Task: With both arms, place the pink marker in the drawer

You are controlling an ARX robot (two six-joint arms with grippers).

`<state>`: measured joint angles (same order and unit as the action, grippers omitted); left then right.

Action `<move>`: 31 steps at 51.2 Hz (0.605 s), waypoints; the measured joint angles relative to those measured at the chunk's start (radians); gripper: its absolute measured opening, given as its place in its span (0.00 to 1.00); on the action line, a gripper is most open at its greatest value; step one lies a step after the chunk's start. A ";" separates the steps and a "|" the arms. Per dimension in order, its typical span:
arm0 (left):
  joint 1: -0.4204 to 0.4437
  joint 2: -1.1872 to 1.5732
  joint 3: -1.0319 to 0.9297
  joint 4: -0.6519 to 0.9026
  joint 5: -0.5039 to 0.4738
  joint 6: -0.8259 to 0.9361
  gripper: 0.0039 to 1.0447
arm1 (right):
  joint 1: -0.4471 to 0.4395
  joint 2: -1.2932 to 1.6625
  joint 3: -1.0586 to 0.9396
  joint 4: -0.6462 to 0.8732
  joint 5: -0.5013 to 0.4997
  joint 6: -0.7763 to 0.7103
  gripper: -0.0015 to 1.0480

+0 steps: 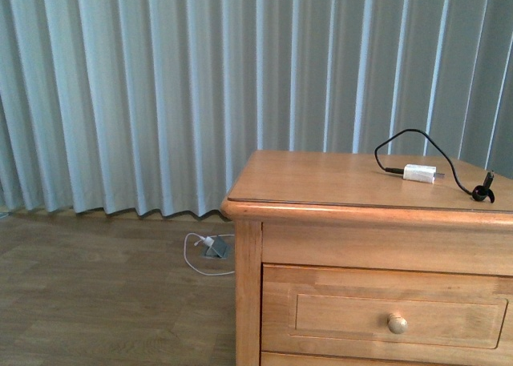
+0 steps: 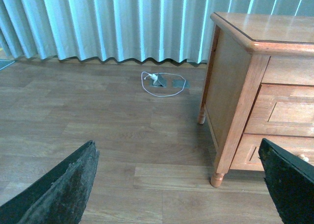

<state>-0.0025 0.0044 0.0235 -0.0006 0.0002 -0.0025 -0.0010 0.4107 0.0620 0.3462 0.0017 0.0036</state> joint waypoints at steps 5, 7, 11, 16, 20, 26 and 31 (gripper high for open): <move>0.000 0.000 0.000 0.000 0.000 0.000 0.95 | 0.000 -0.035 -0.013 -0.024 0.000 0.000 0.01; 0.000 0.000 0.000 0.000 0.000 0.000 0.95 | 0.000 -0.049 -0.016 -0.034 0.000 0.000 0.01; 0.000 0.000 0.000 0.000 0.000 0.000 0.95 | 0.000 -0.076 -0.023 -0.054 0.000 0.000 0.01; 0.000 0.000 0.000 0.000 0.000 0.000 0.95 | 0.000 -0.105 -0.053 -0.044 0.000 0.000 0.01; 0.000 0.000 0.000 0.000 0.000 0.000 0.95 | 0.000 -0.127 -0.057 -0.062 0.000 0.000 0.01; 0.000 0.000 0.000 0.000 0.000 0.000 0.95 | 0.000 -0.164 -0.057 -0.097 0.000 0.000 0.01; 0.000 0.000 0.000 0.000 0.000 0.000 0.95 | 0.000 -0.193 -0.057 -0.125 0.000 0.000 0.01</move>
<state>-0.0025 0.0044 0.0235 -0.0006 0.0002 -0.0021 -0.0010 0.2172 0.0051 0.2211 0.0017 0.0036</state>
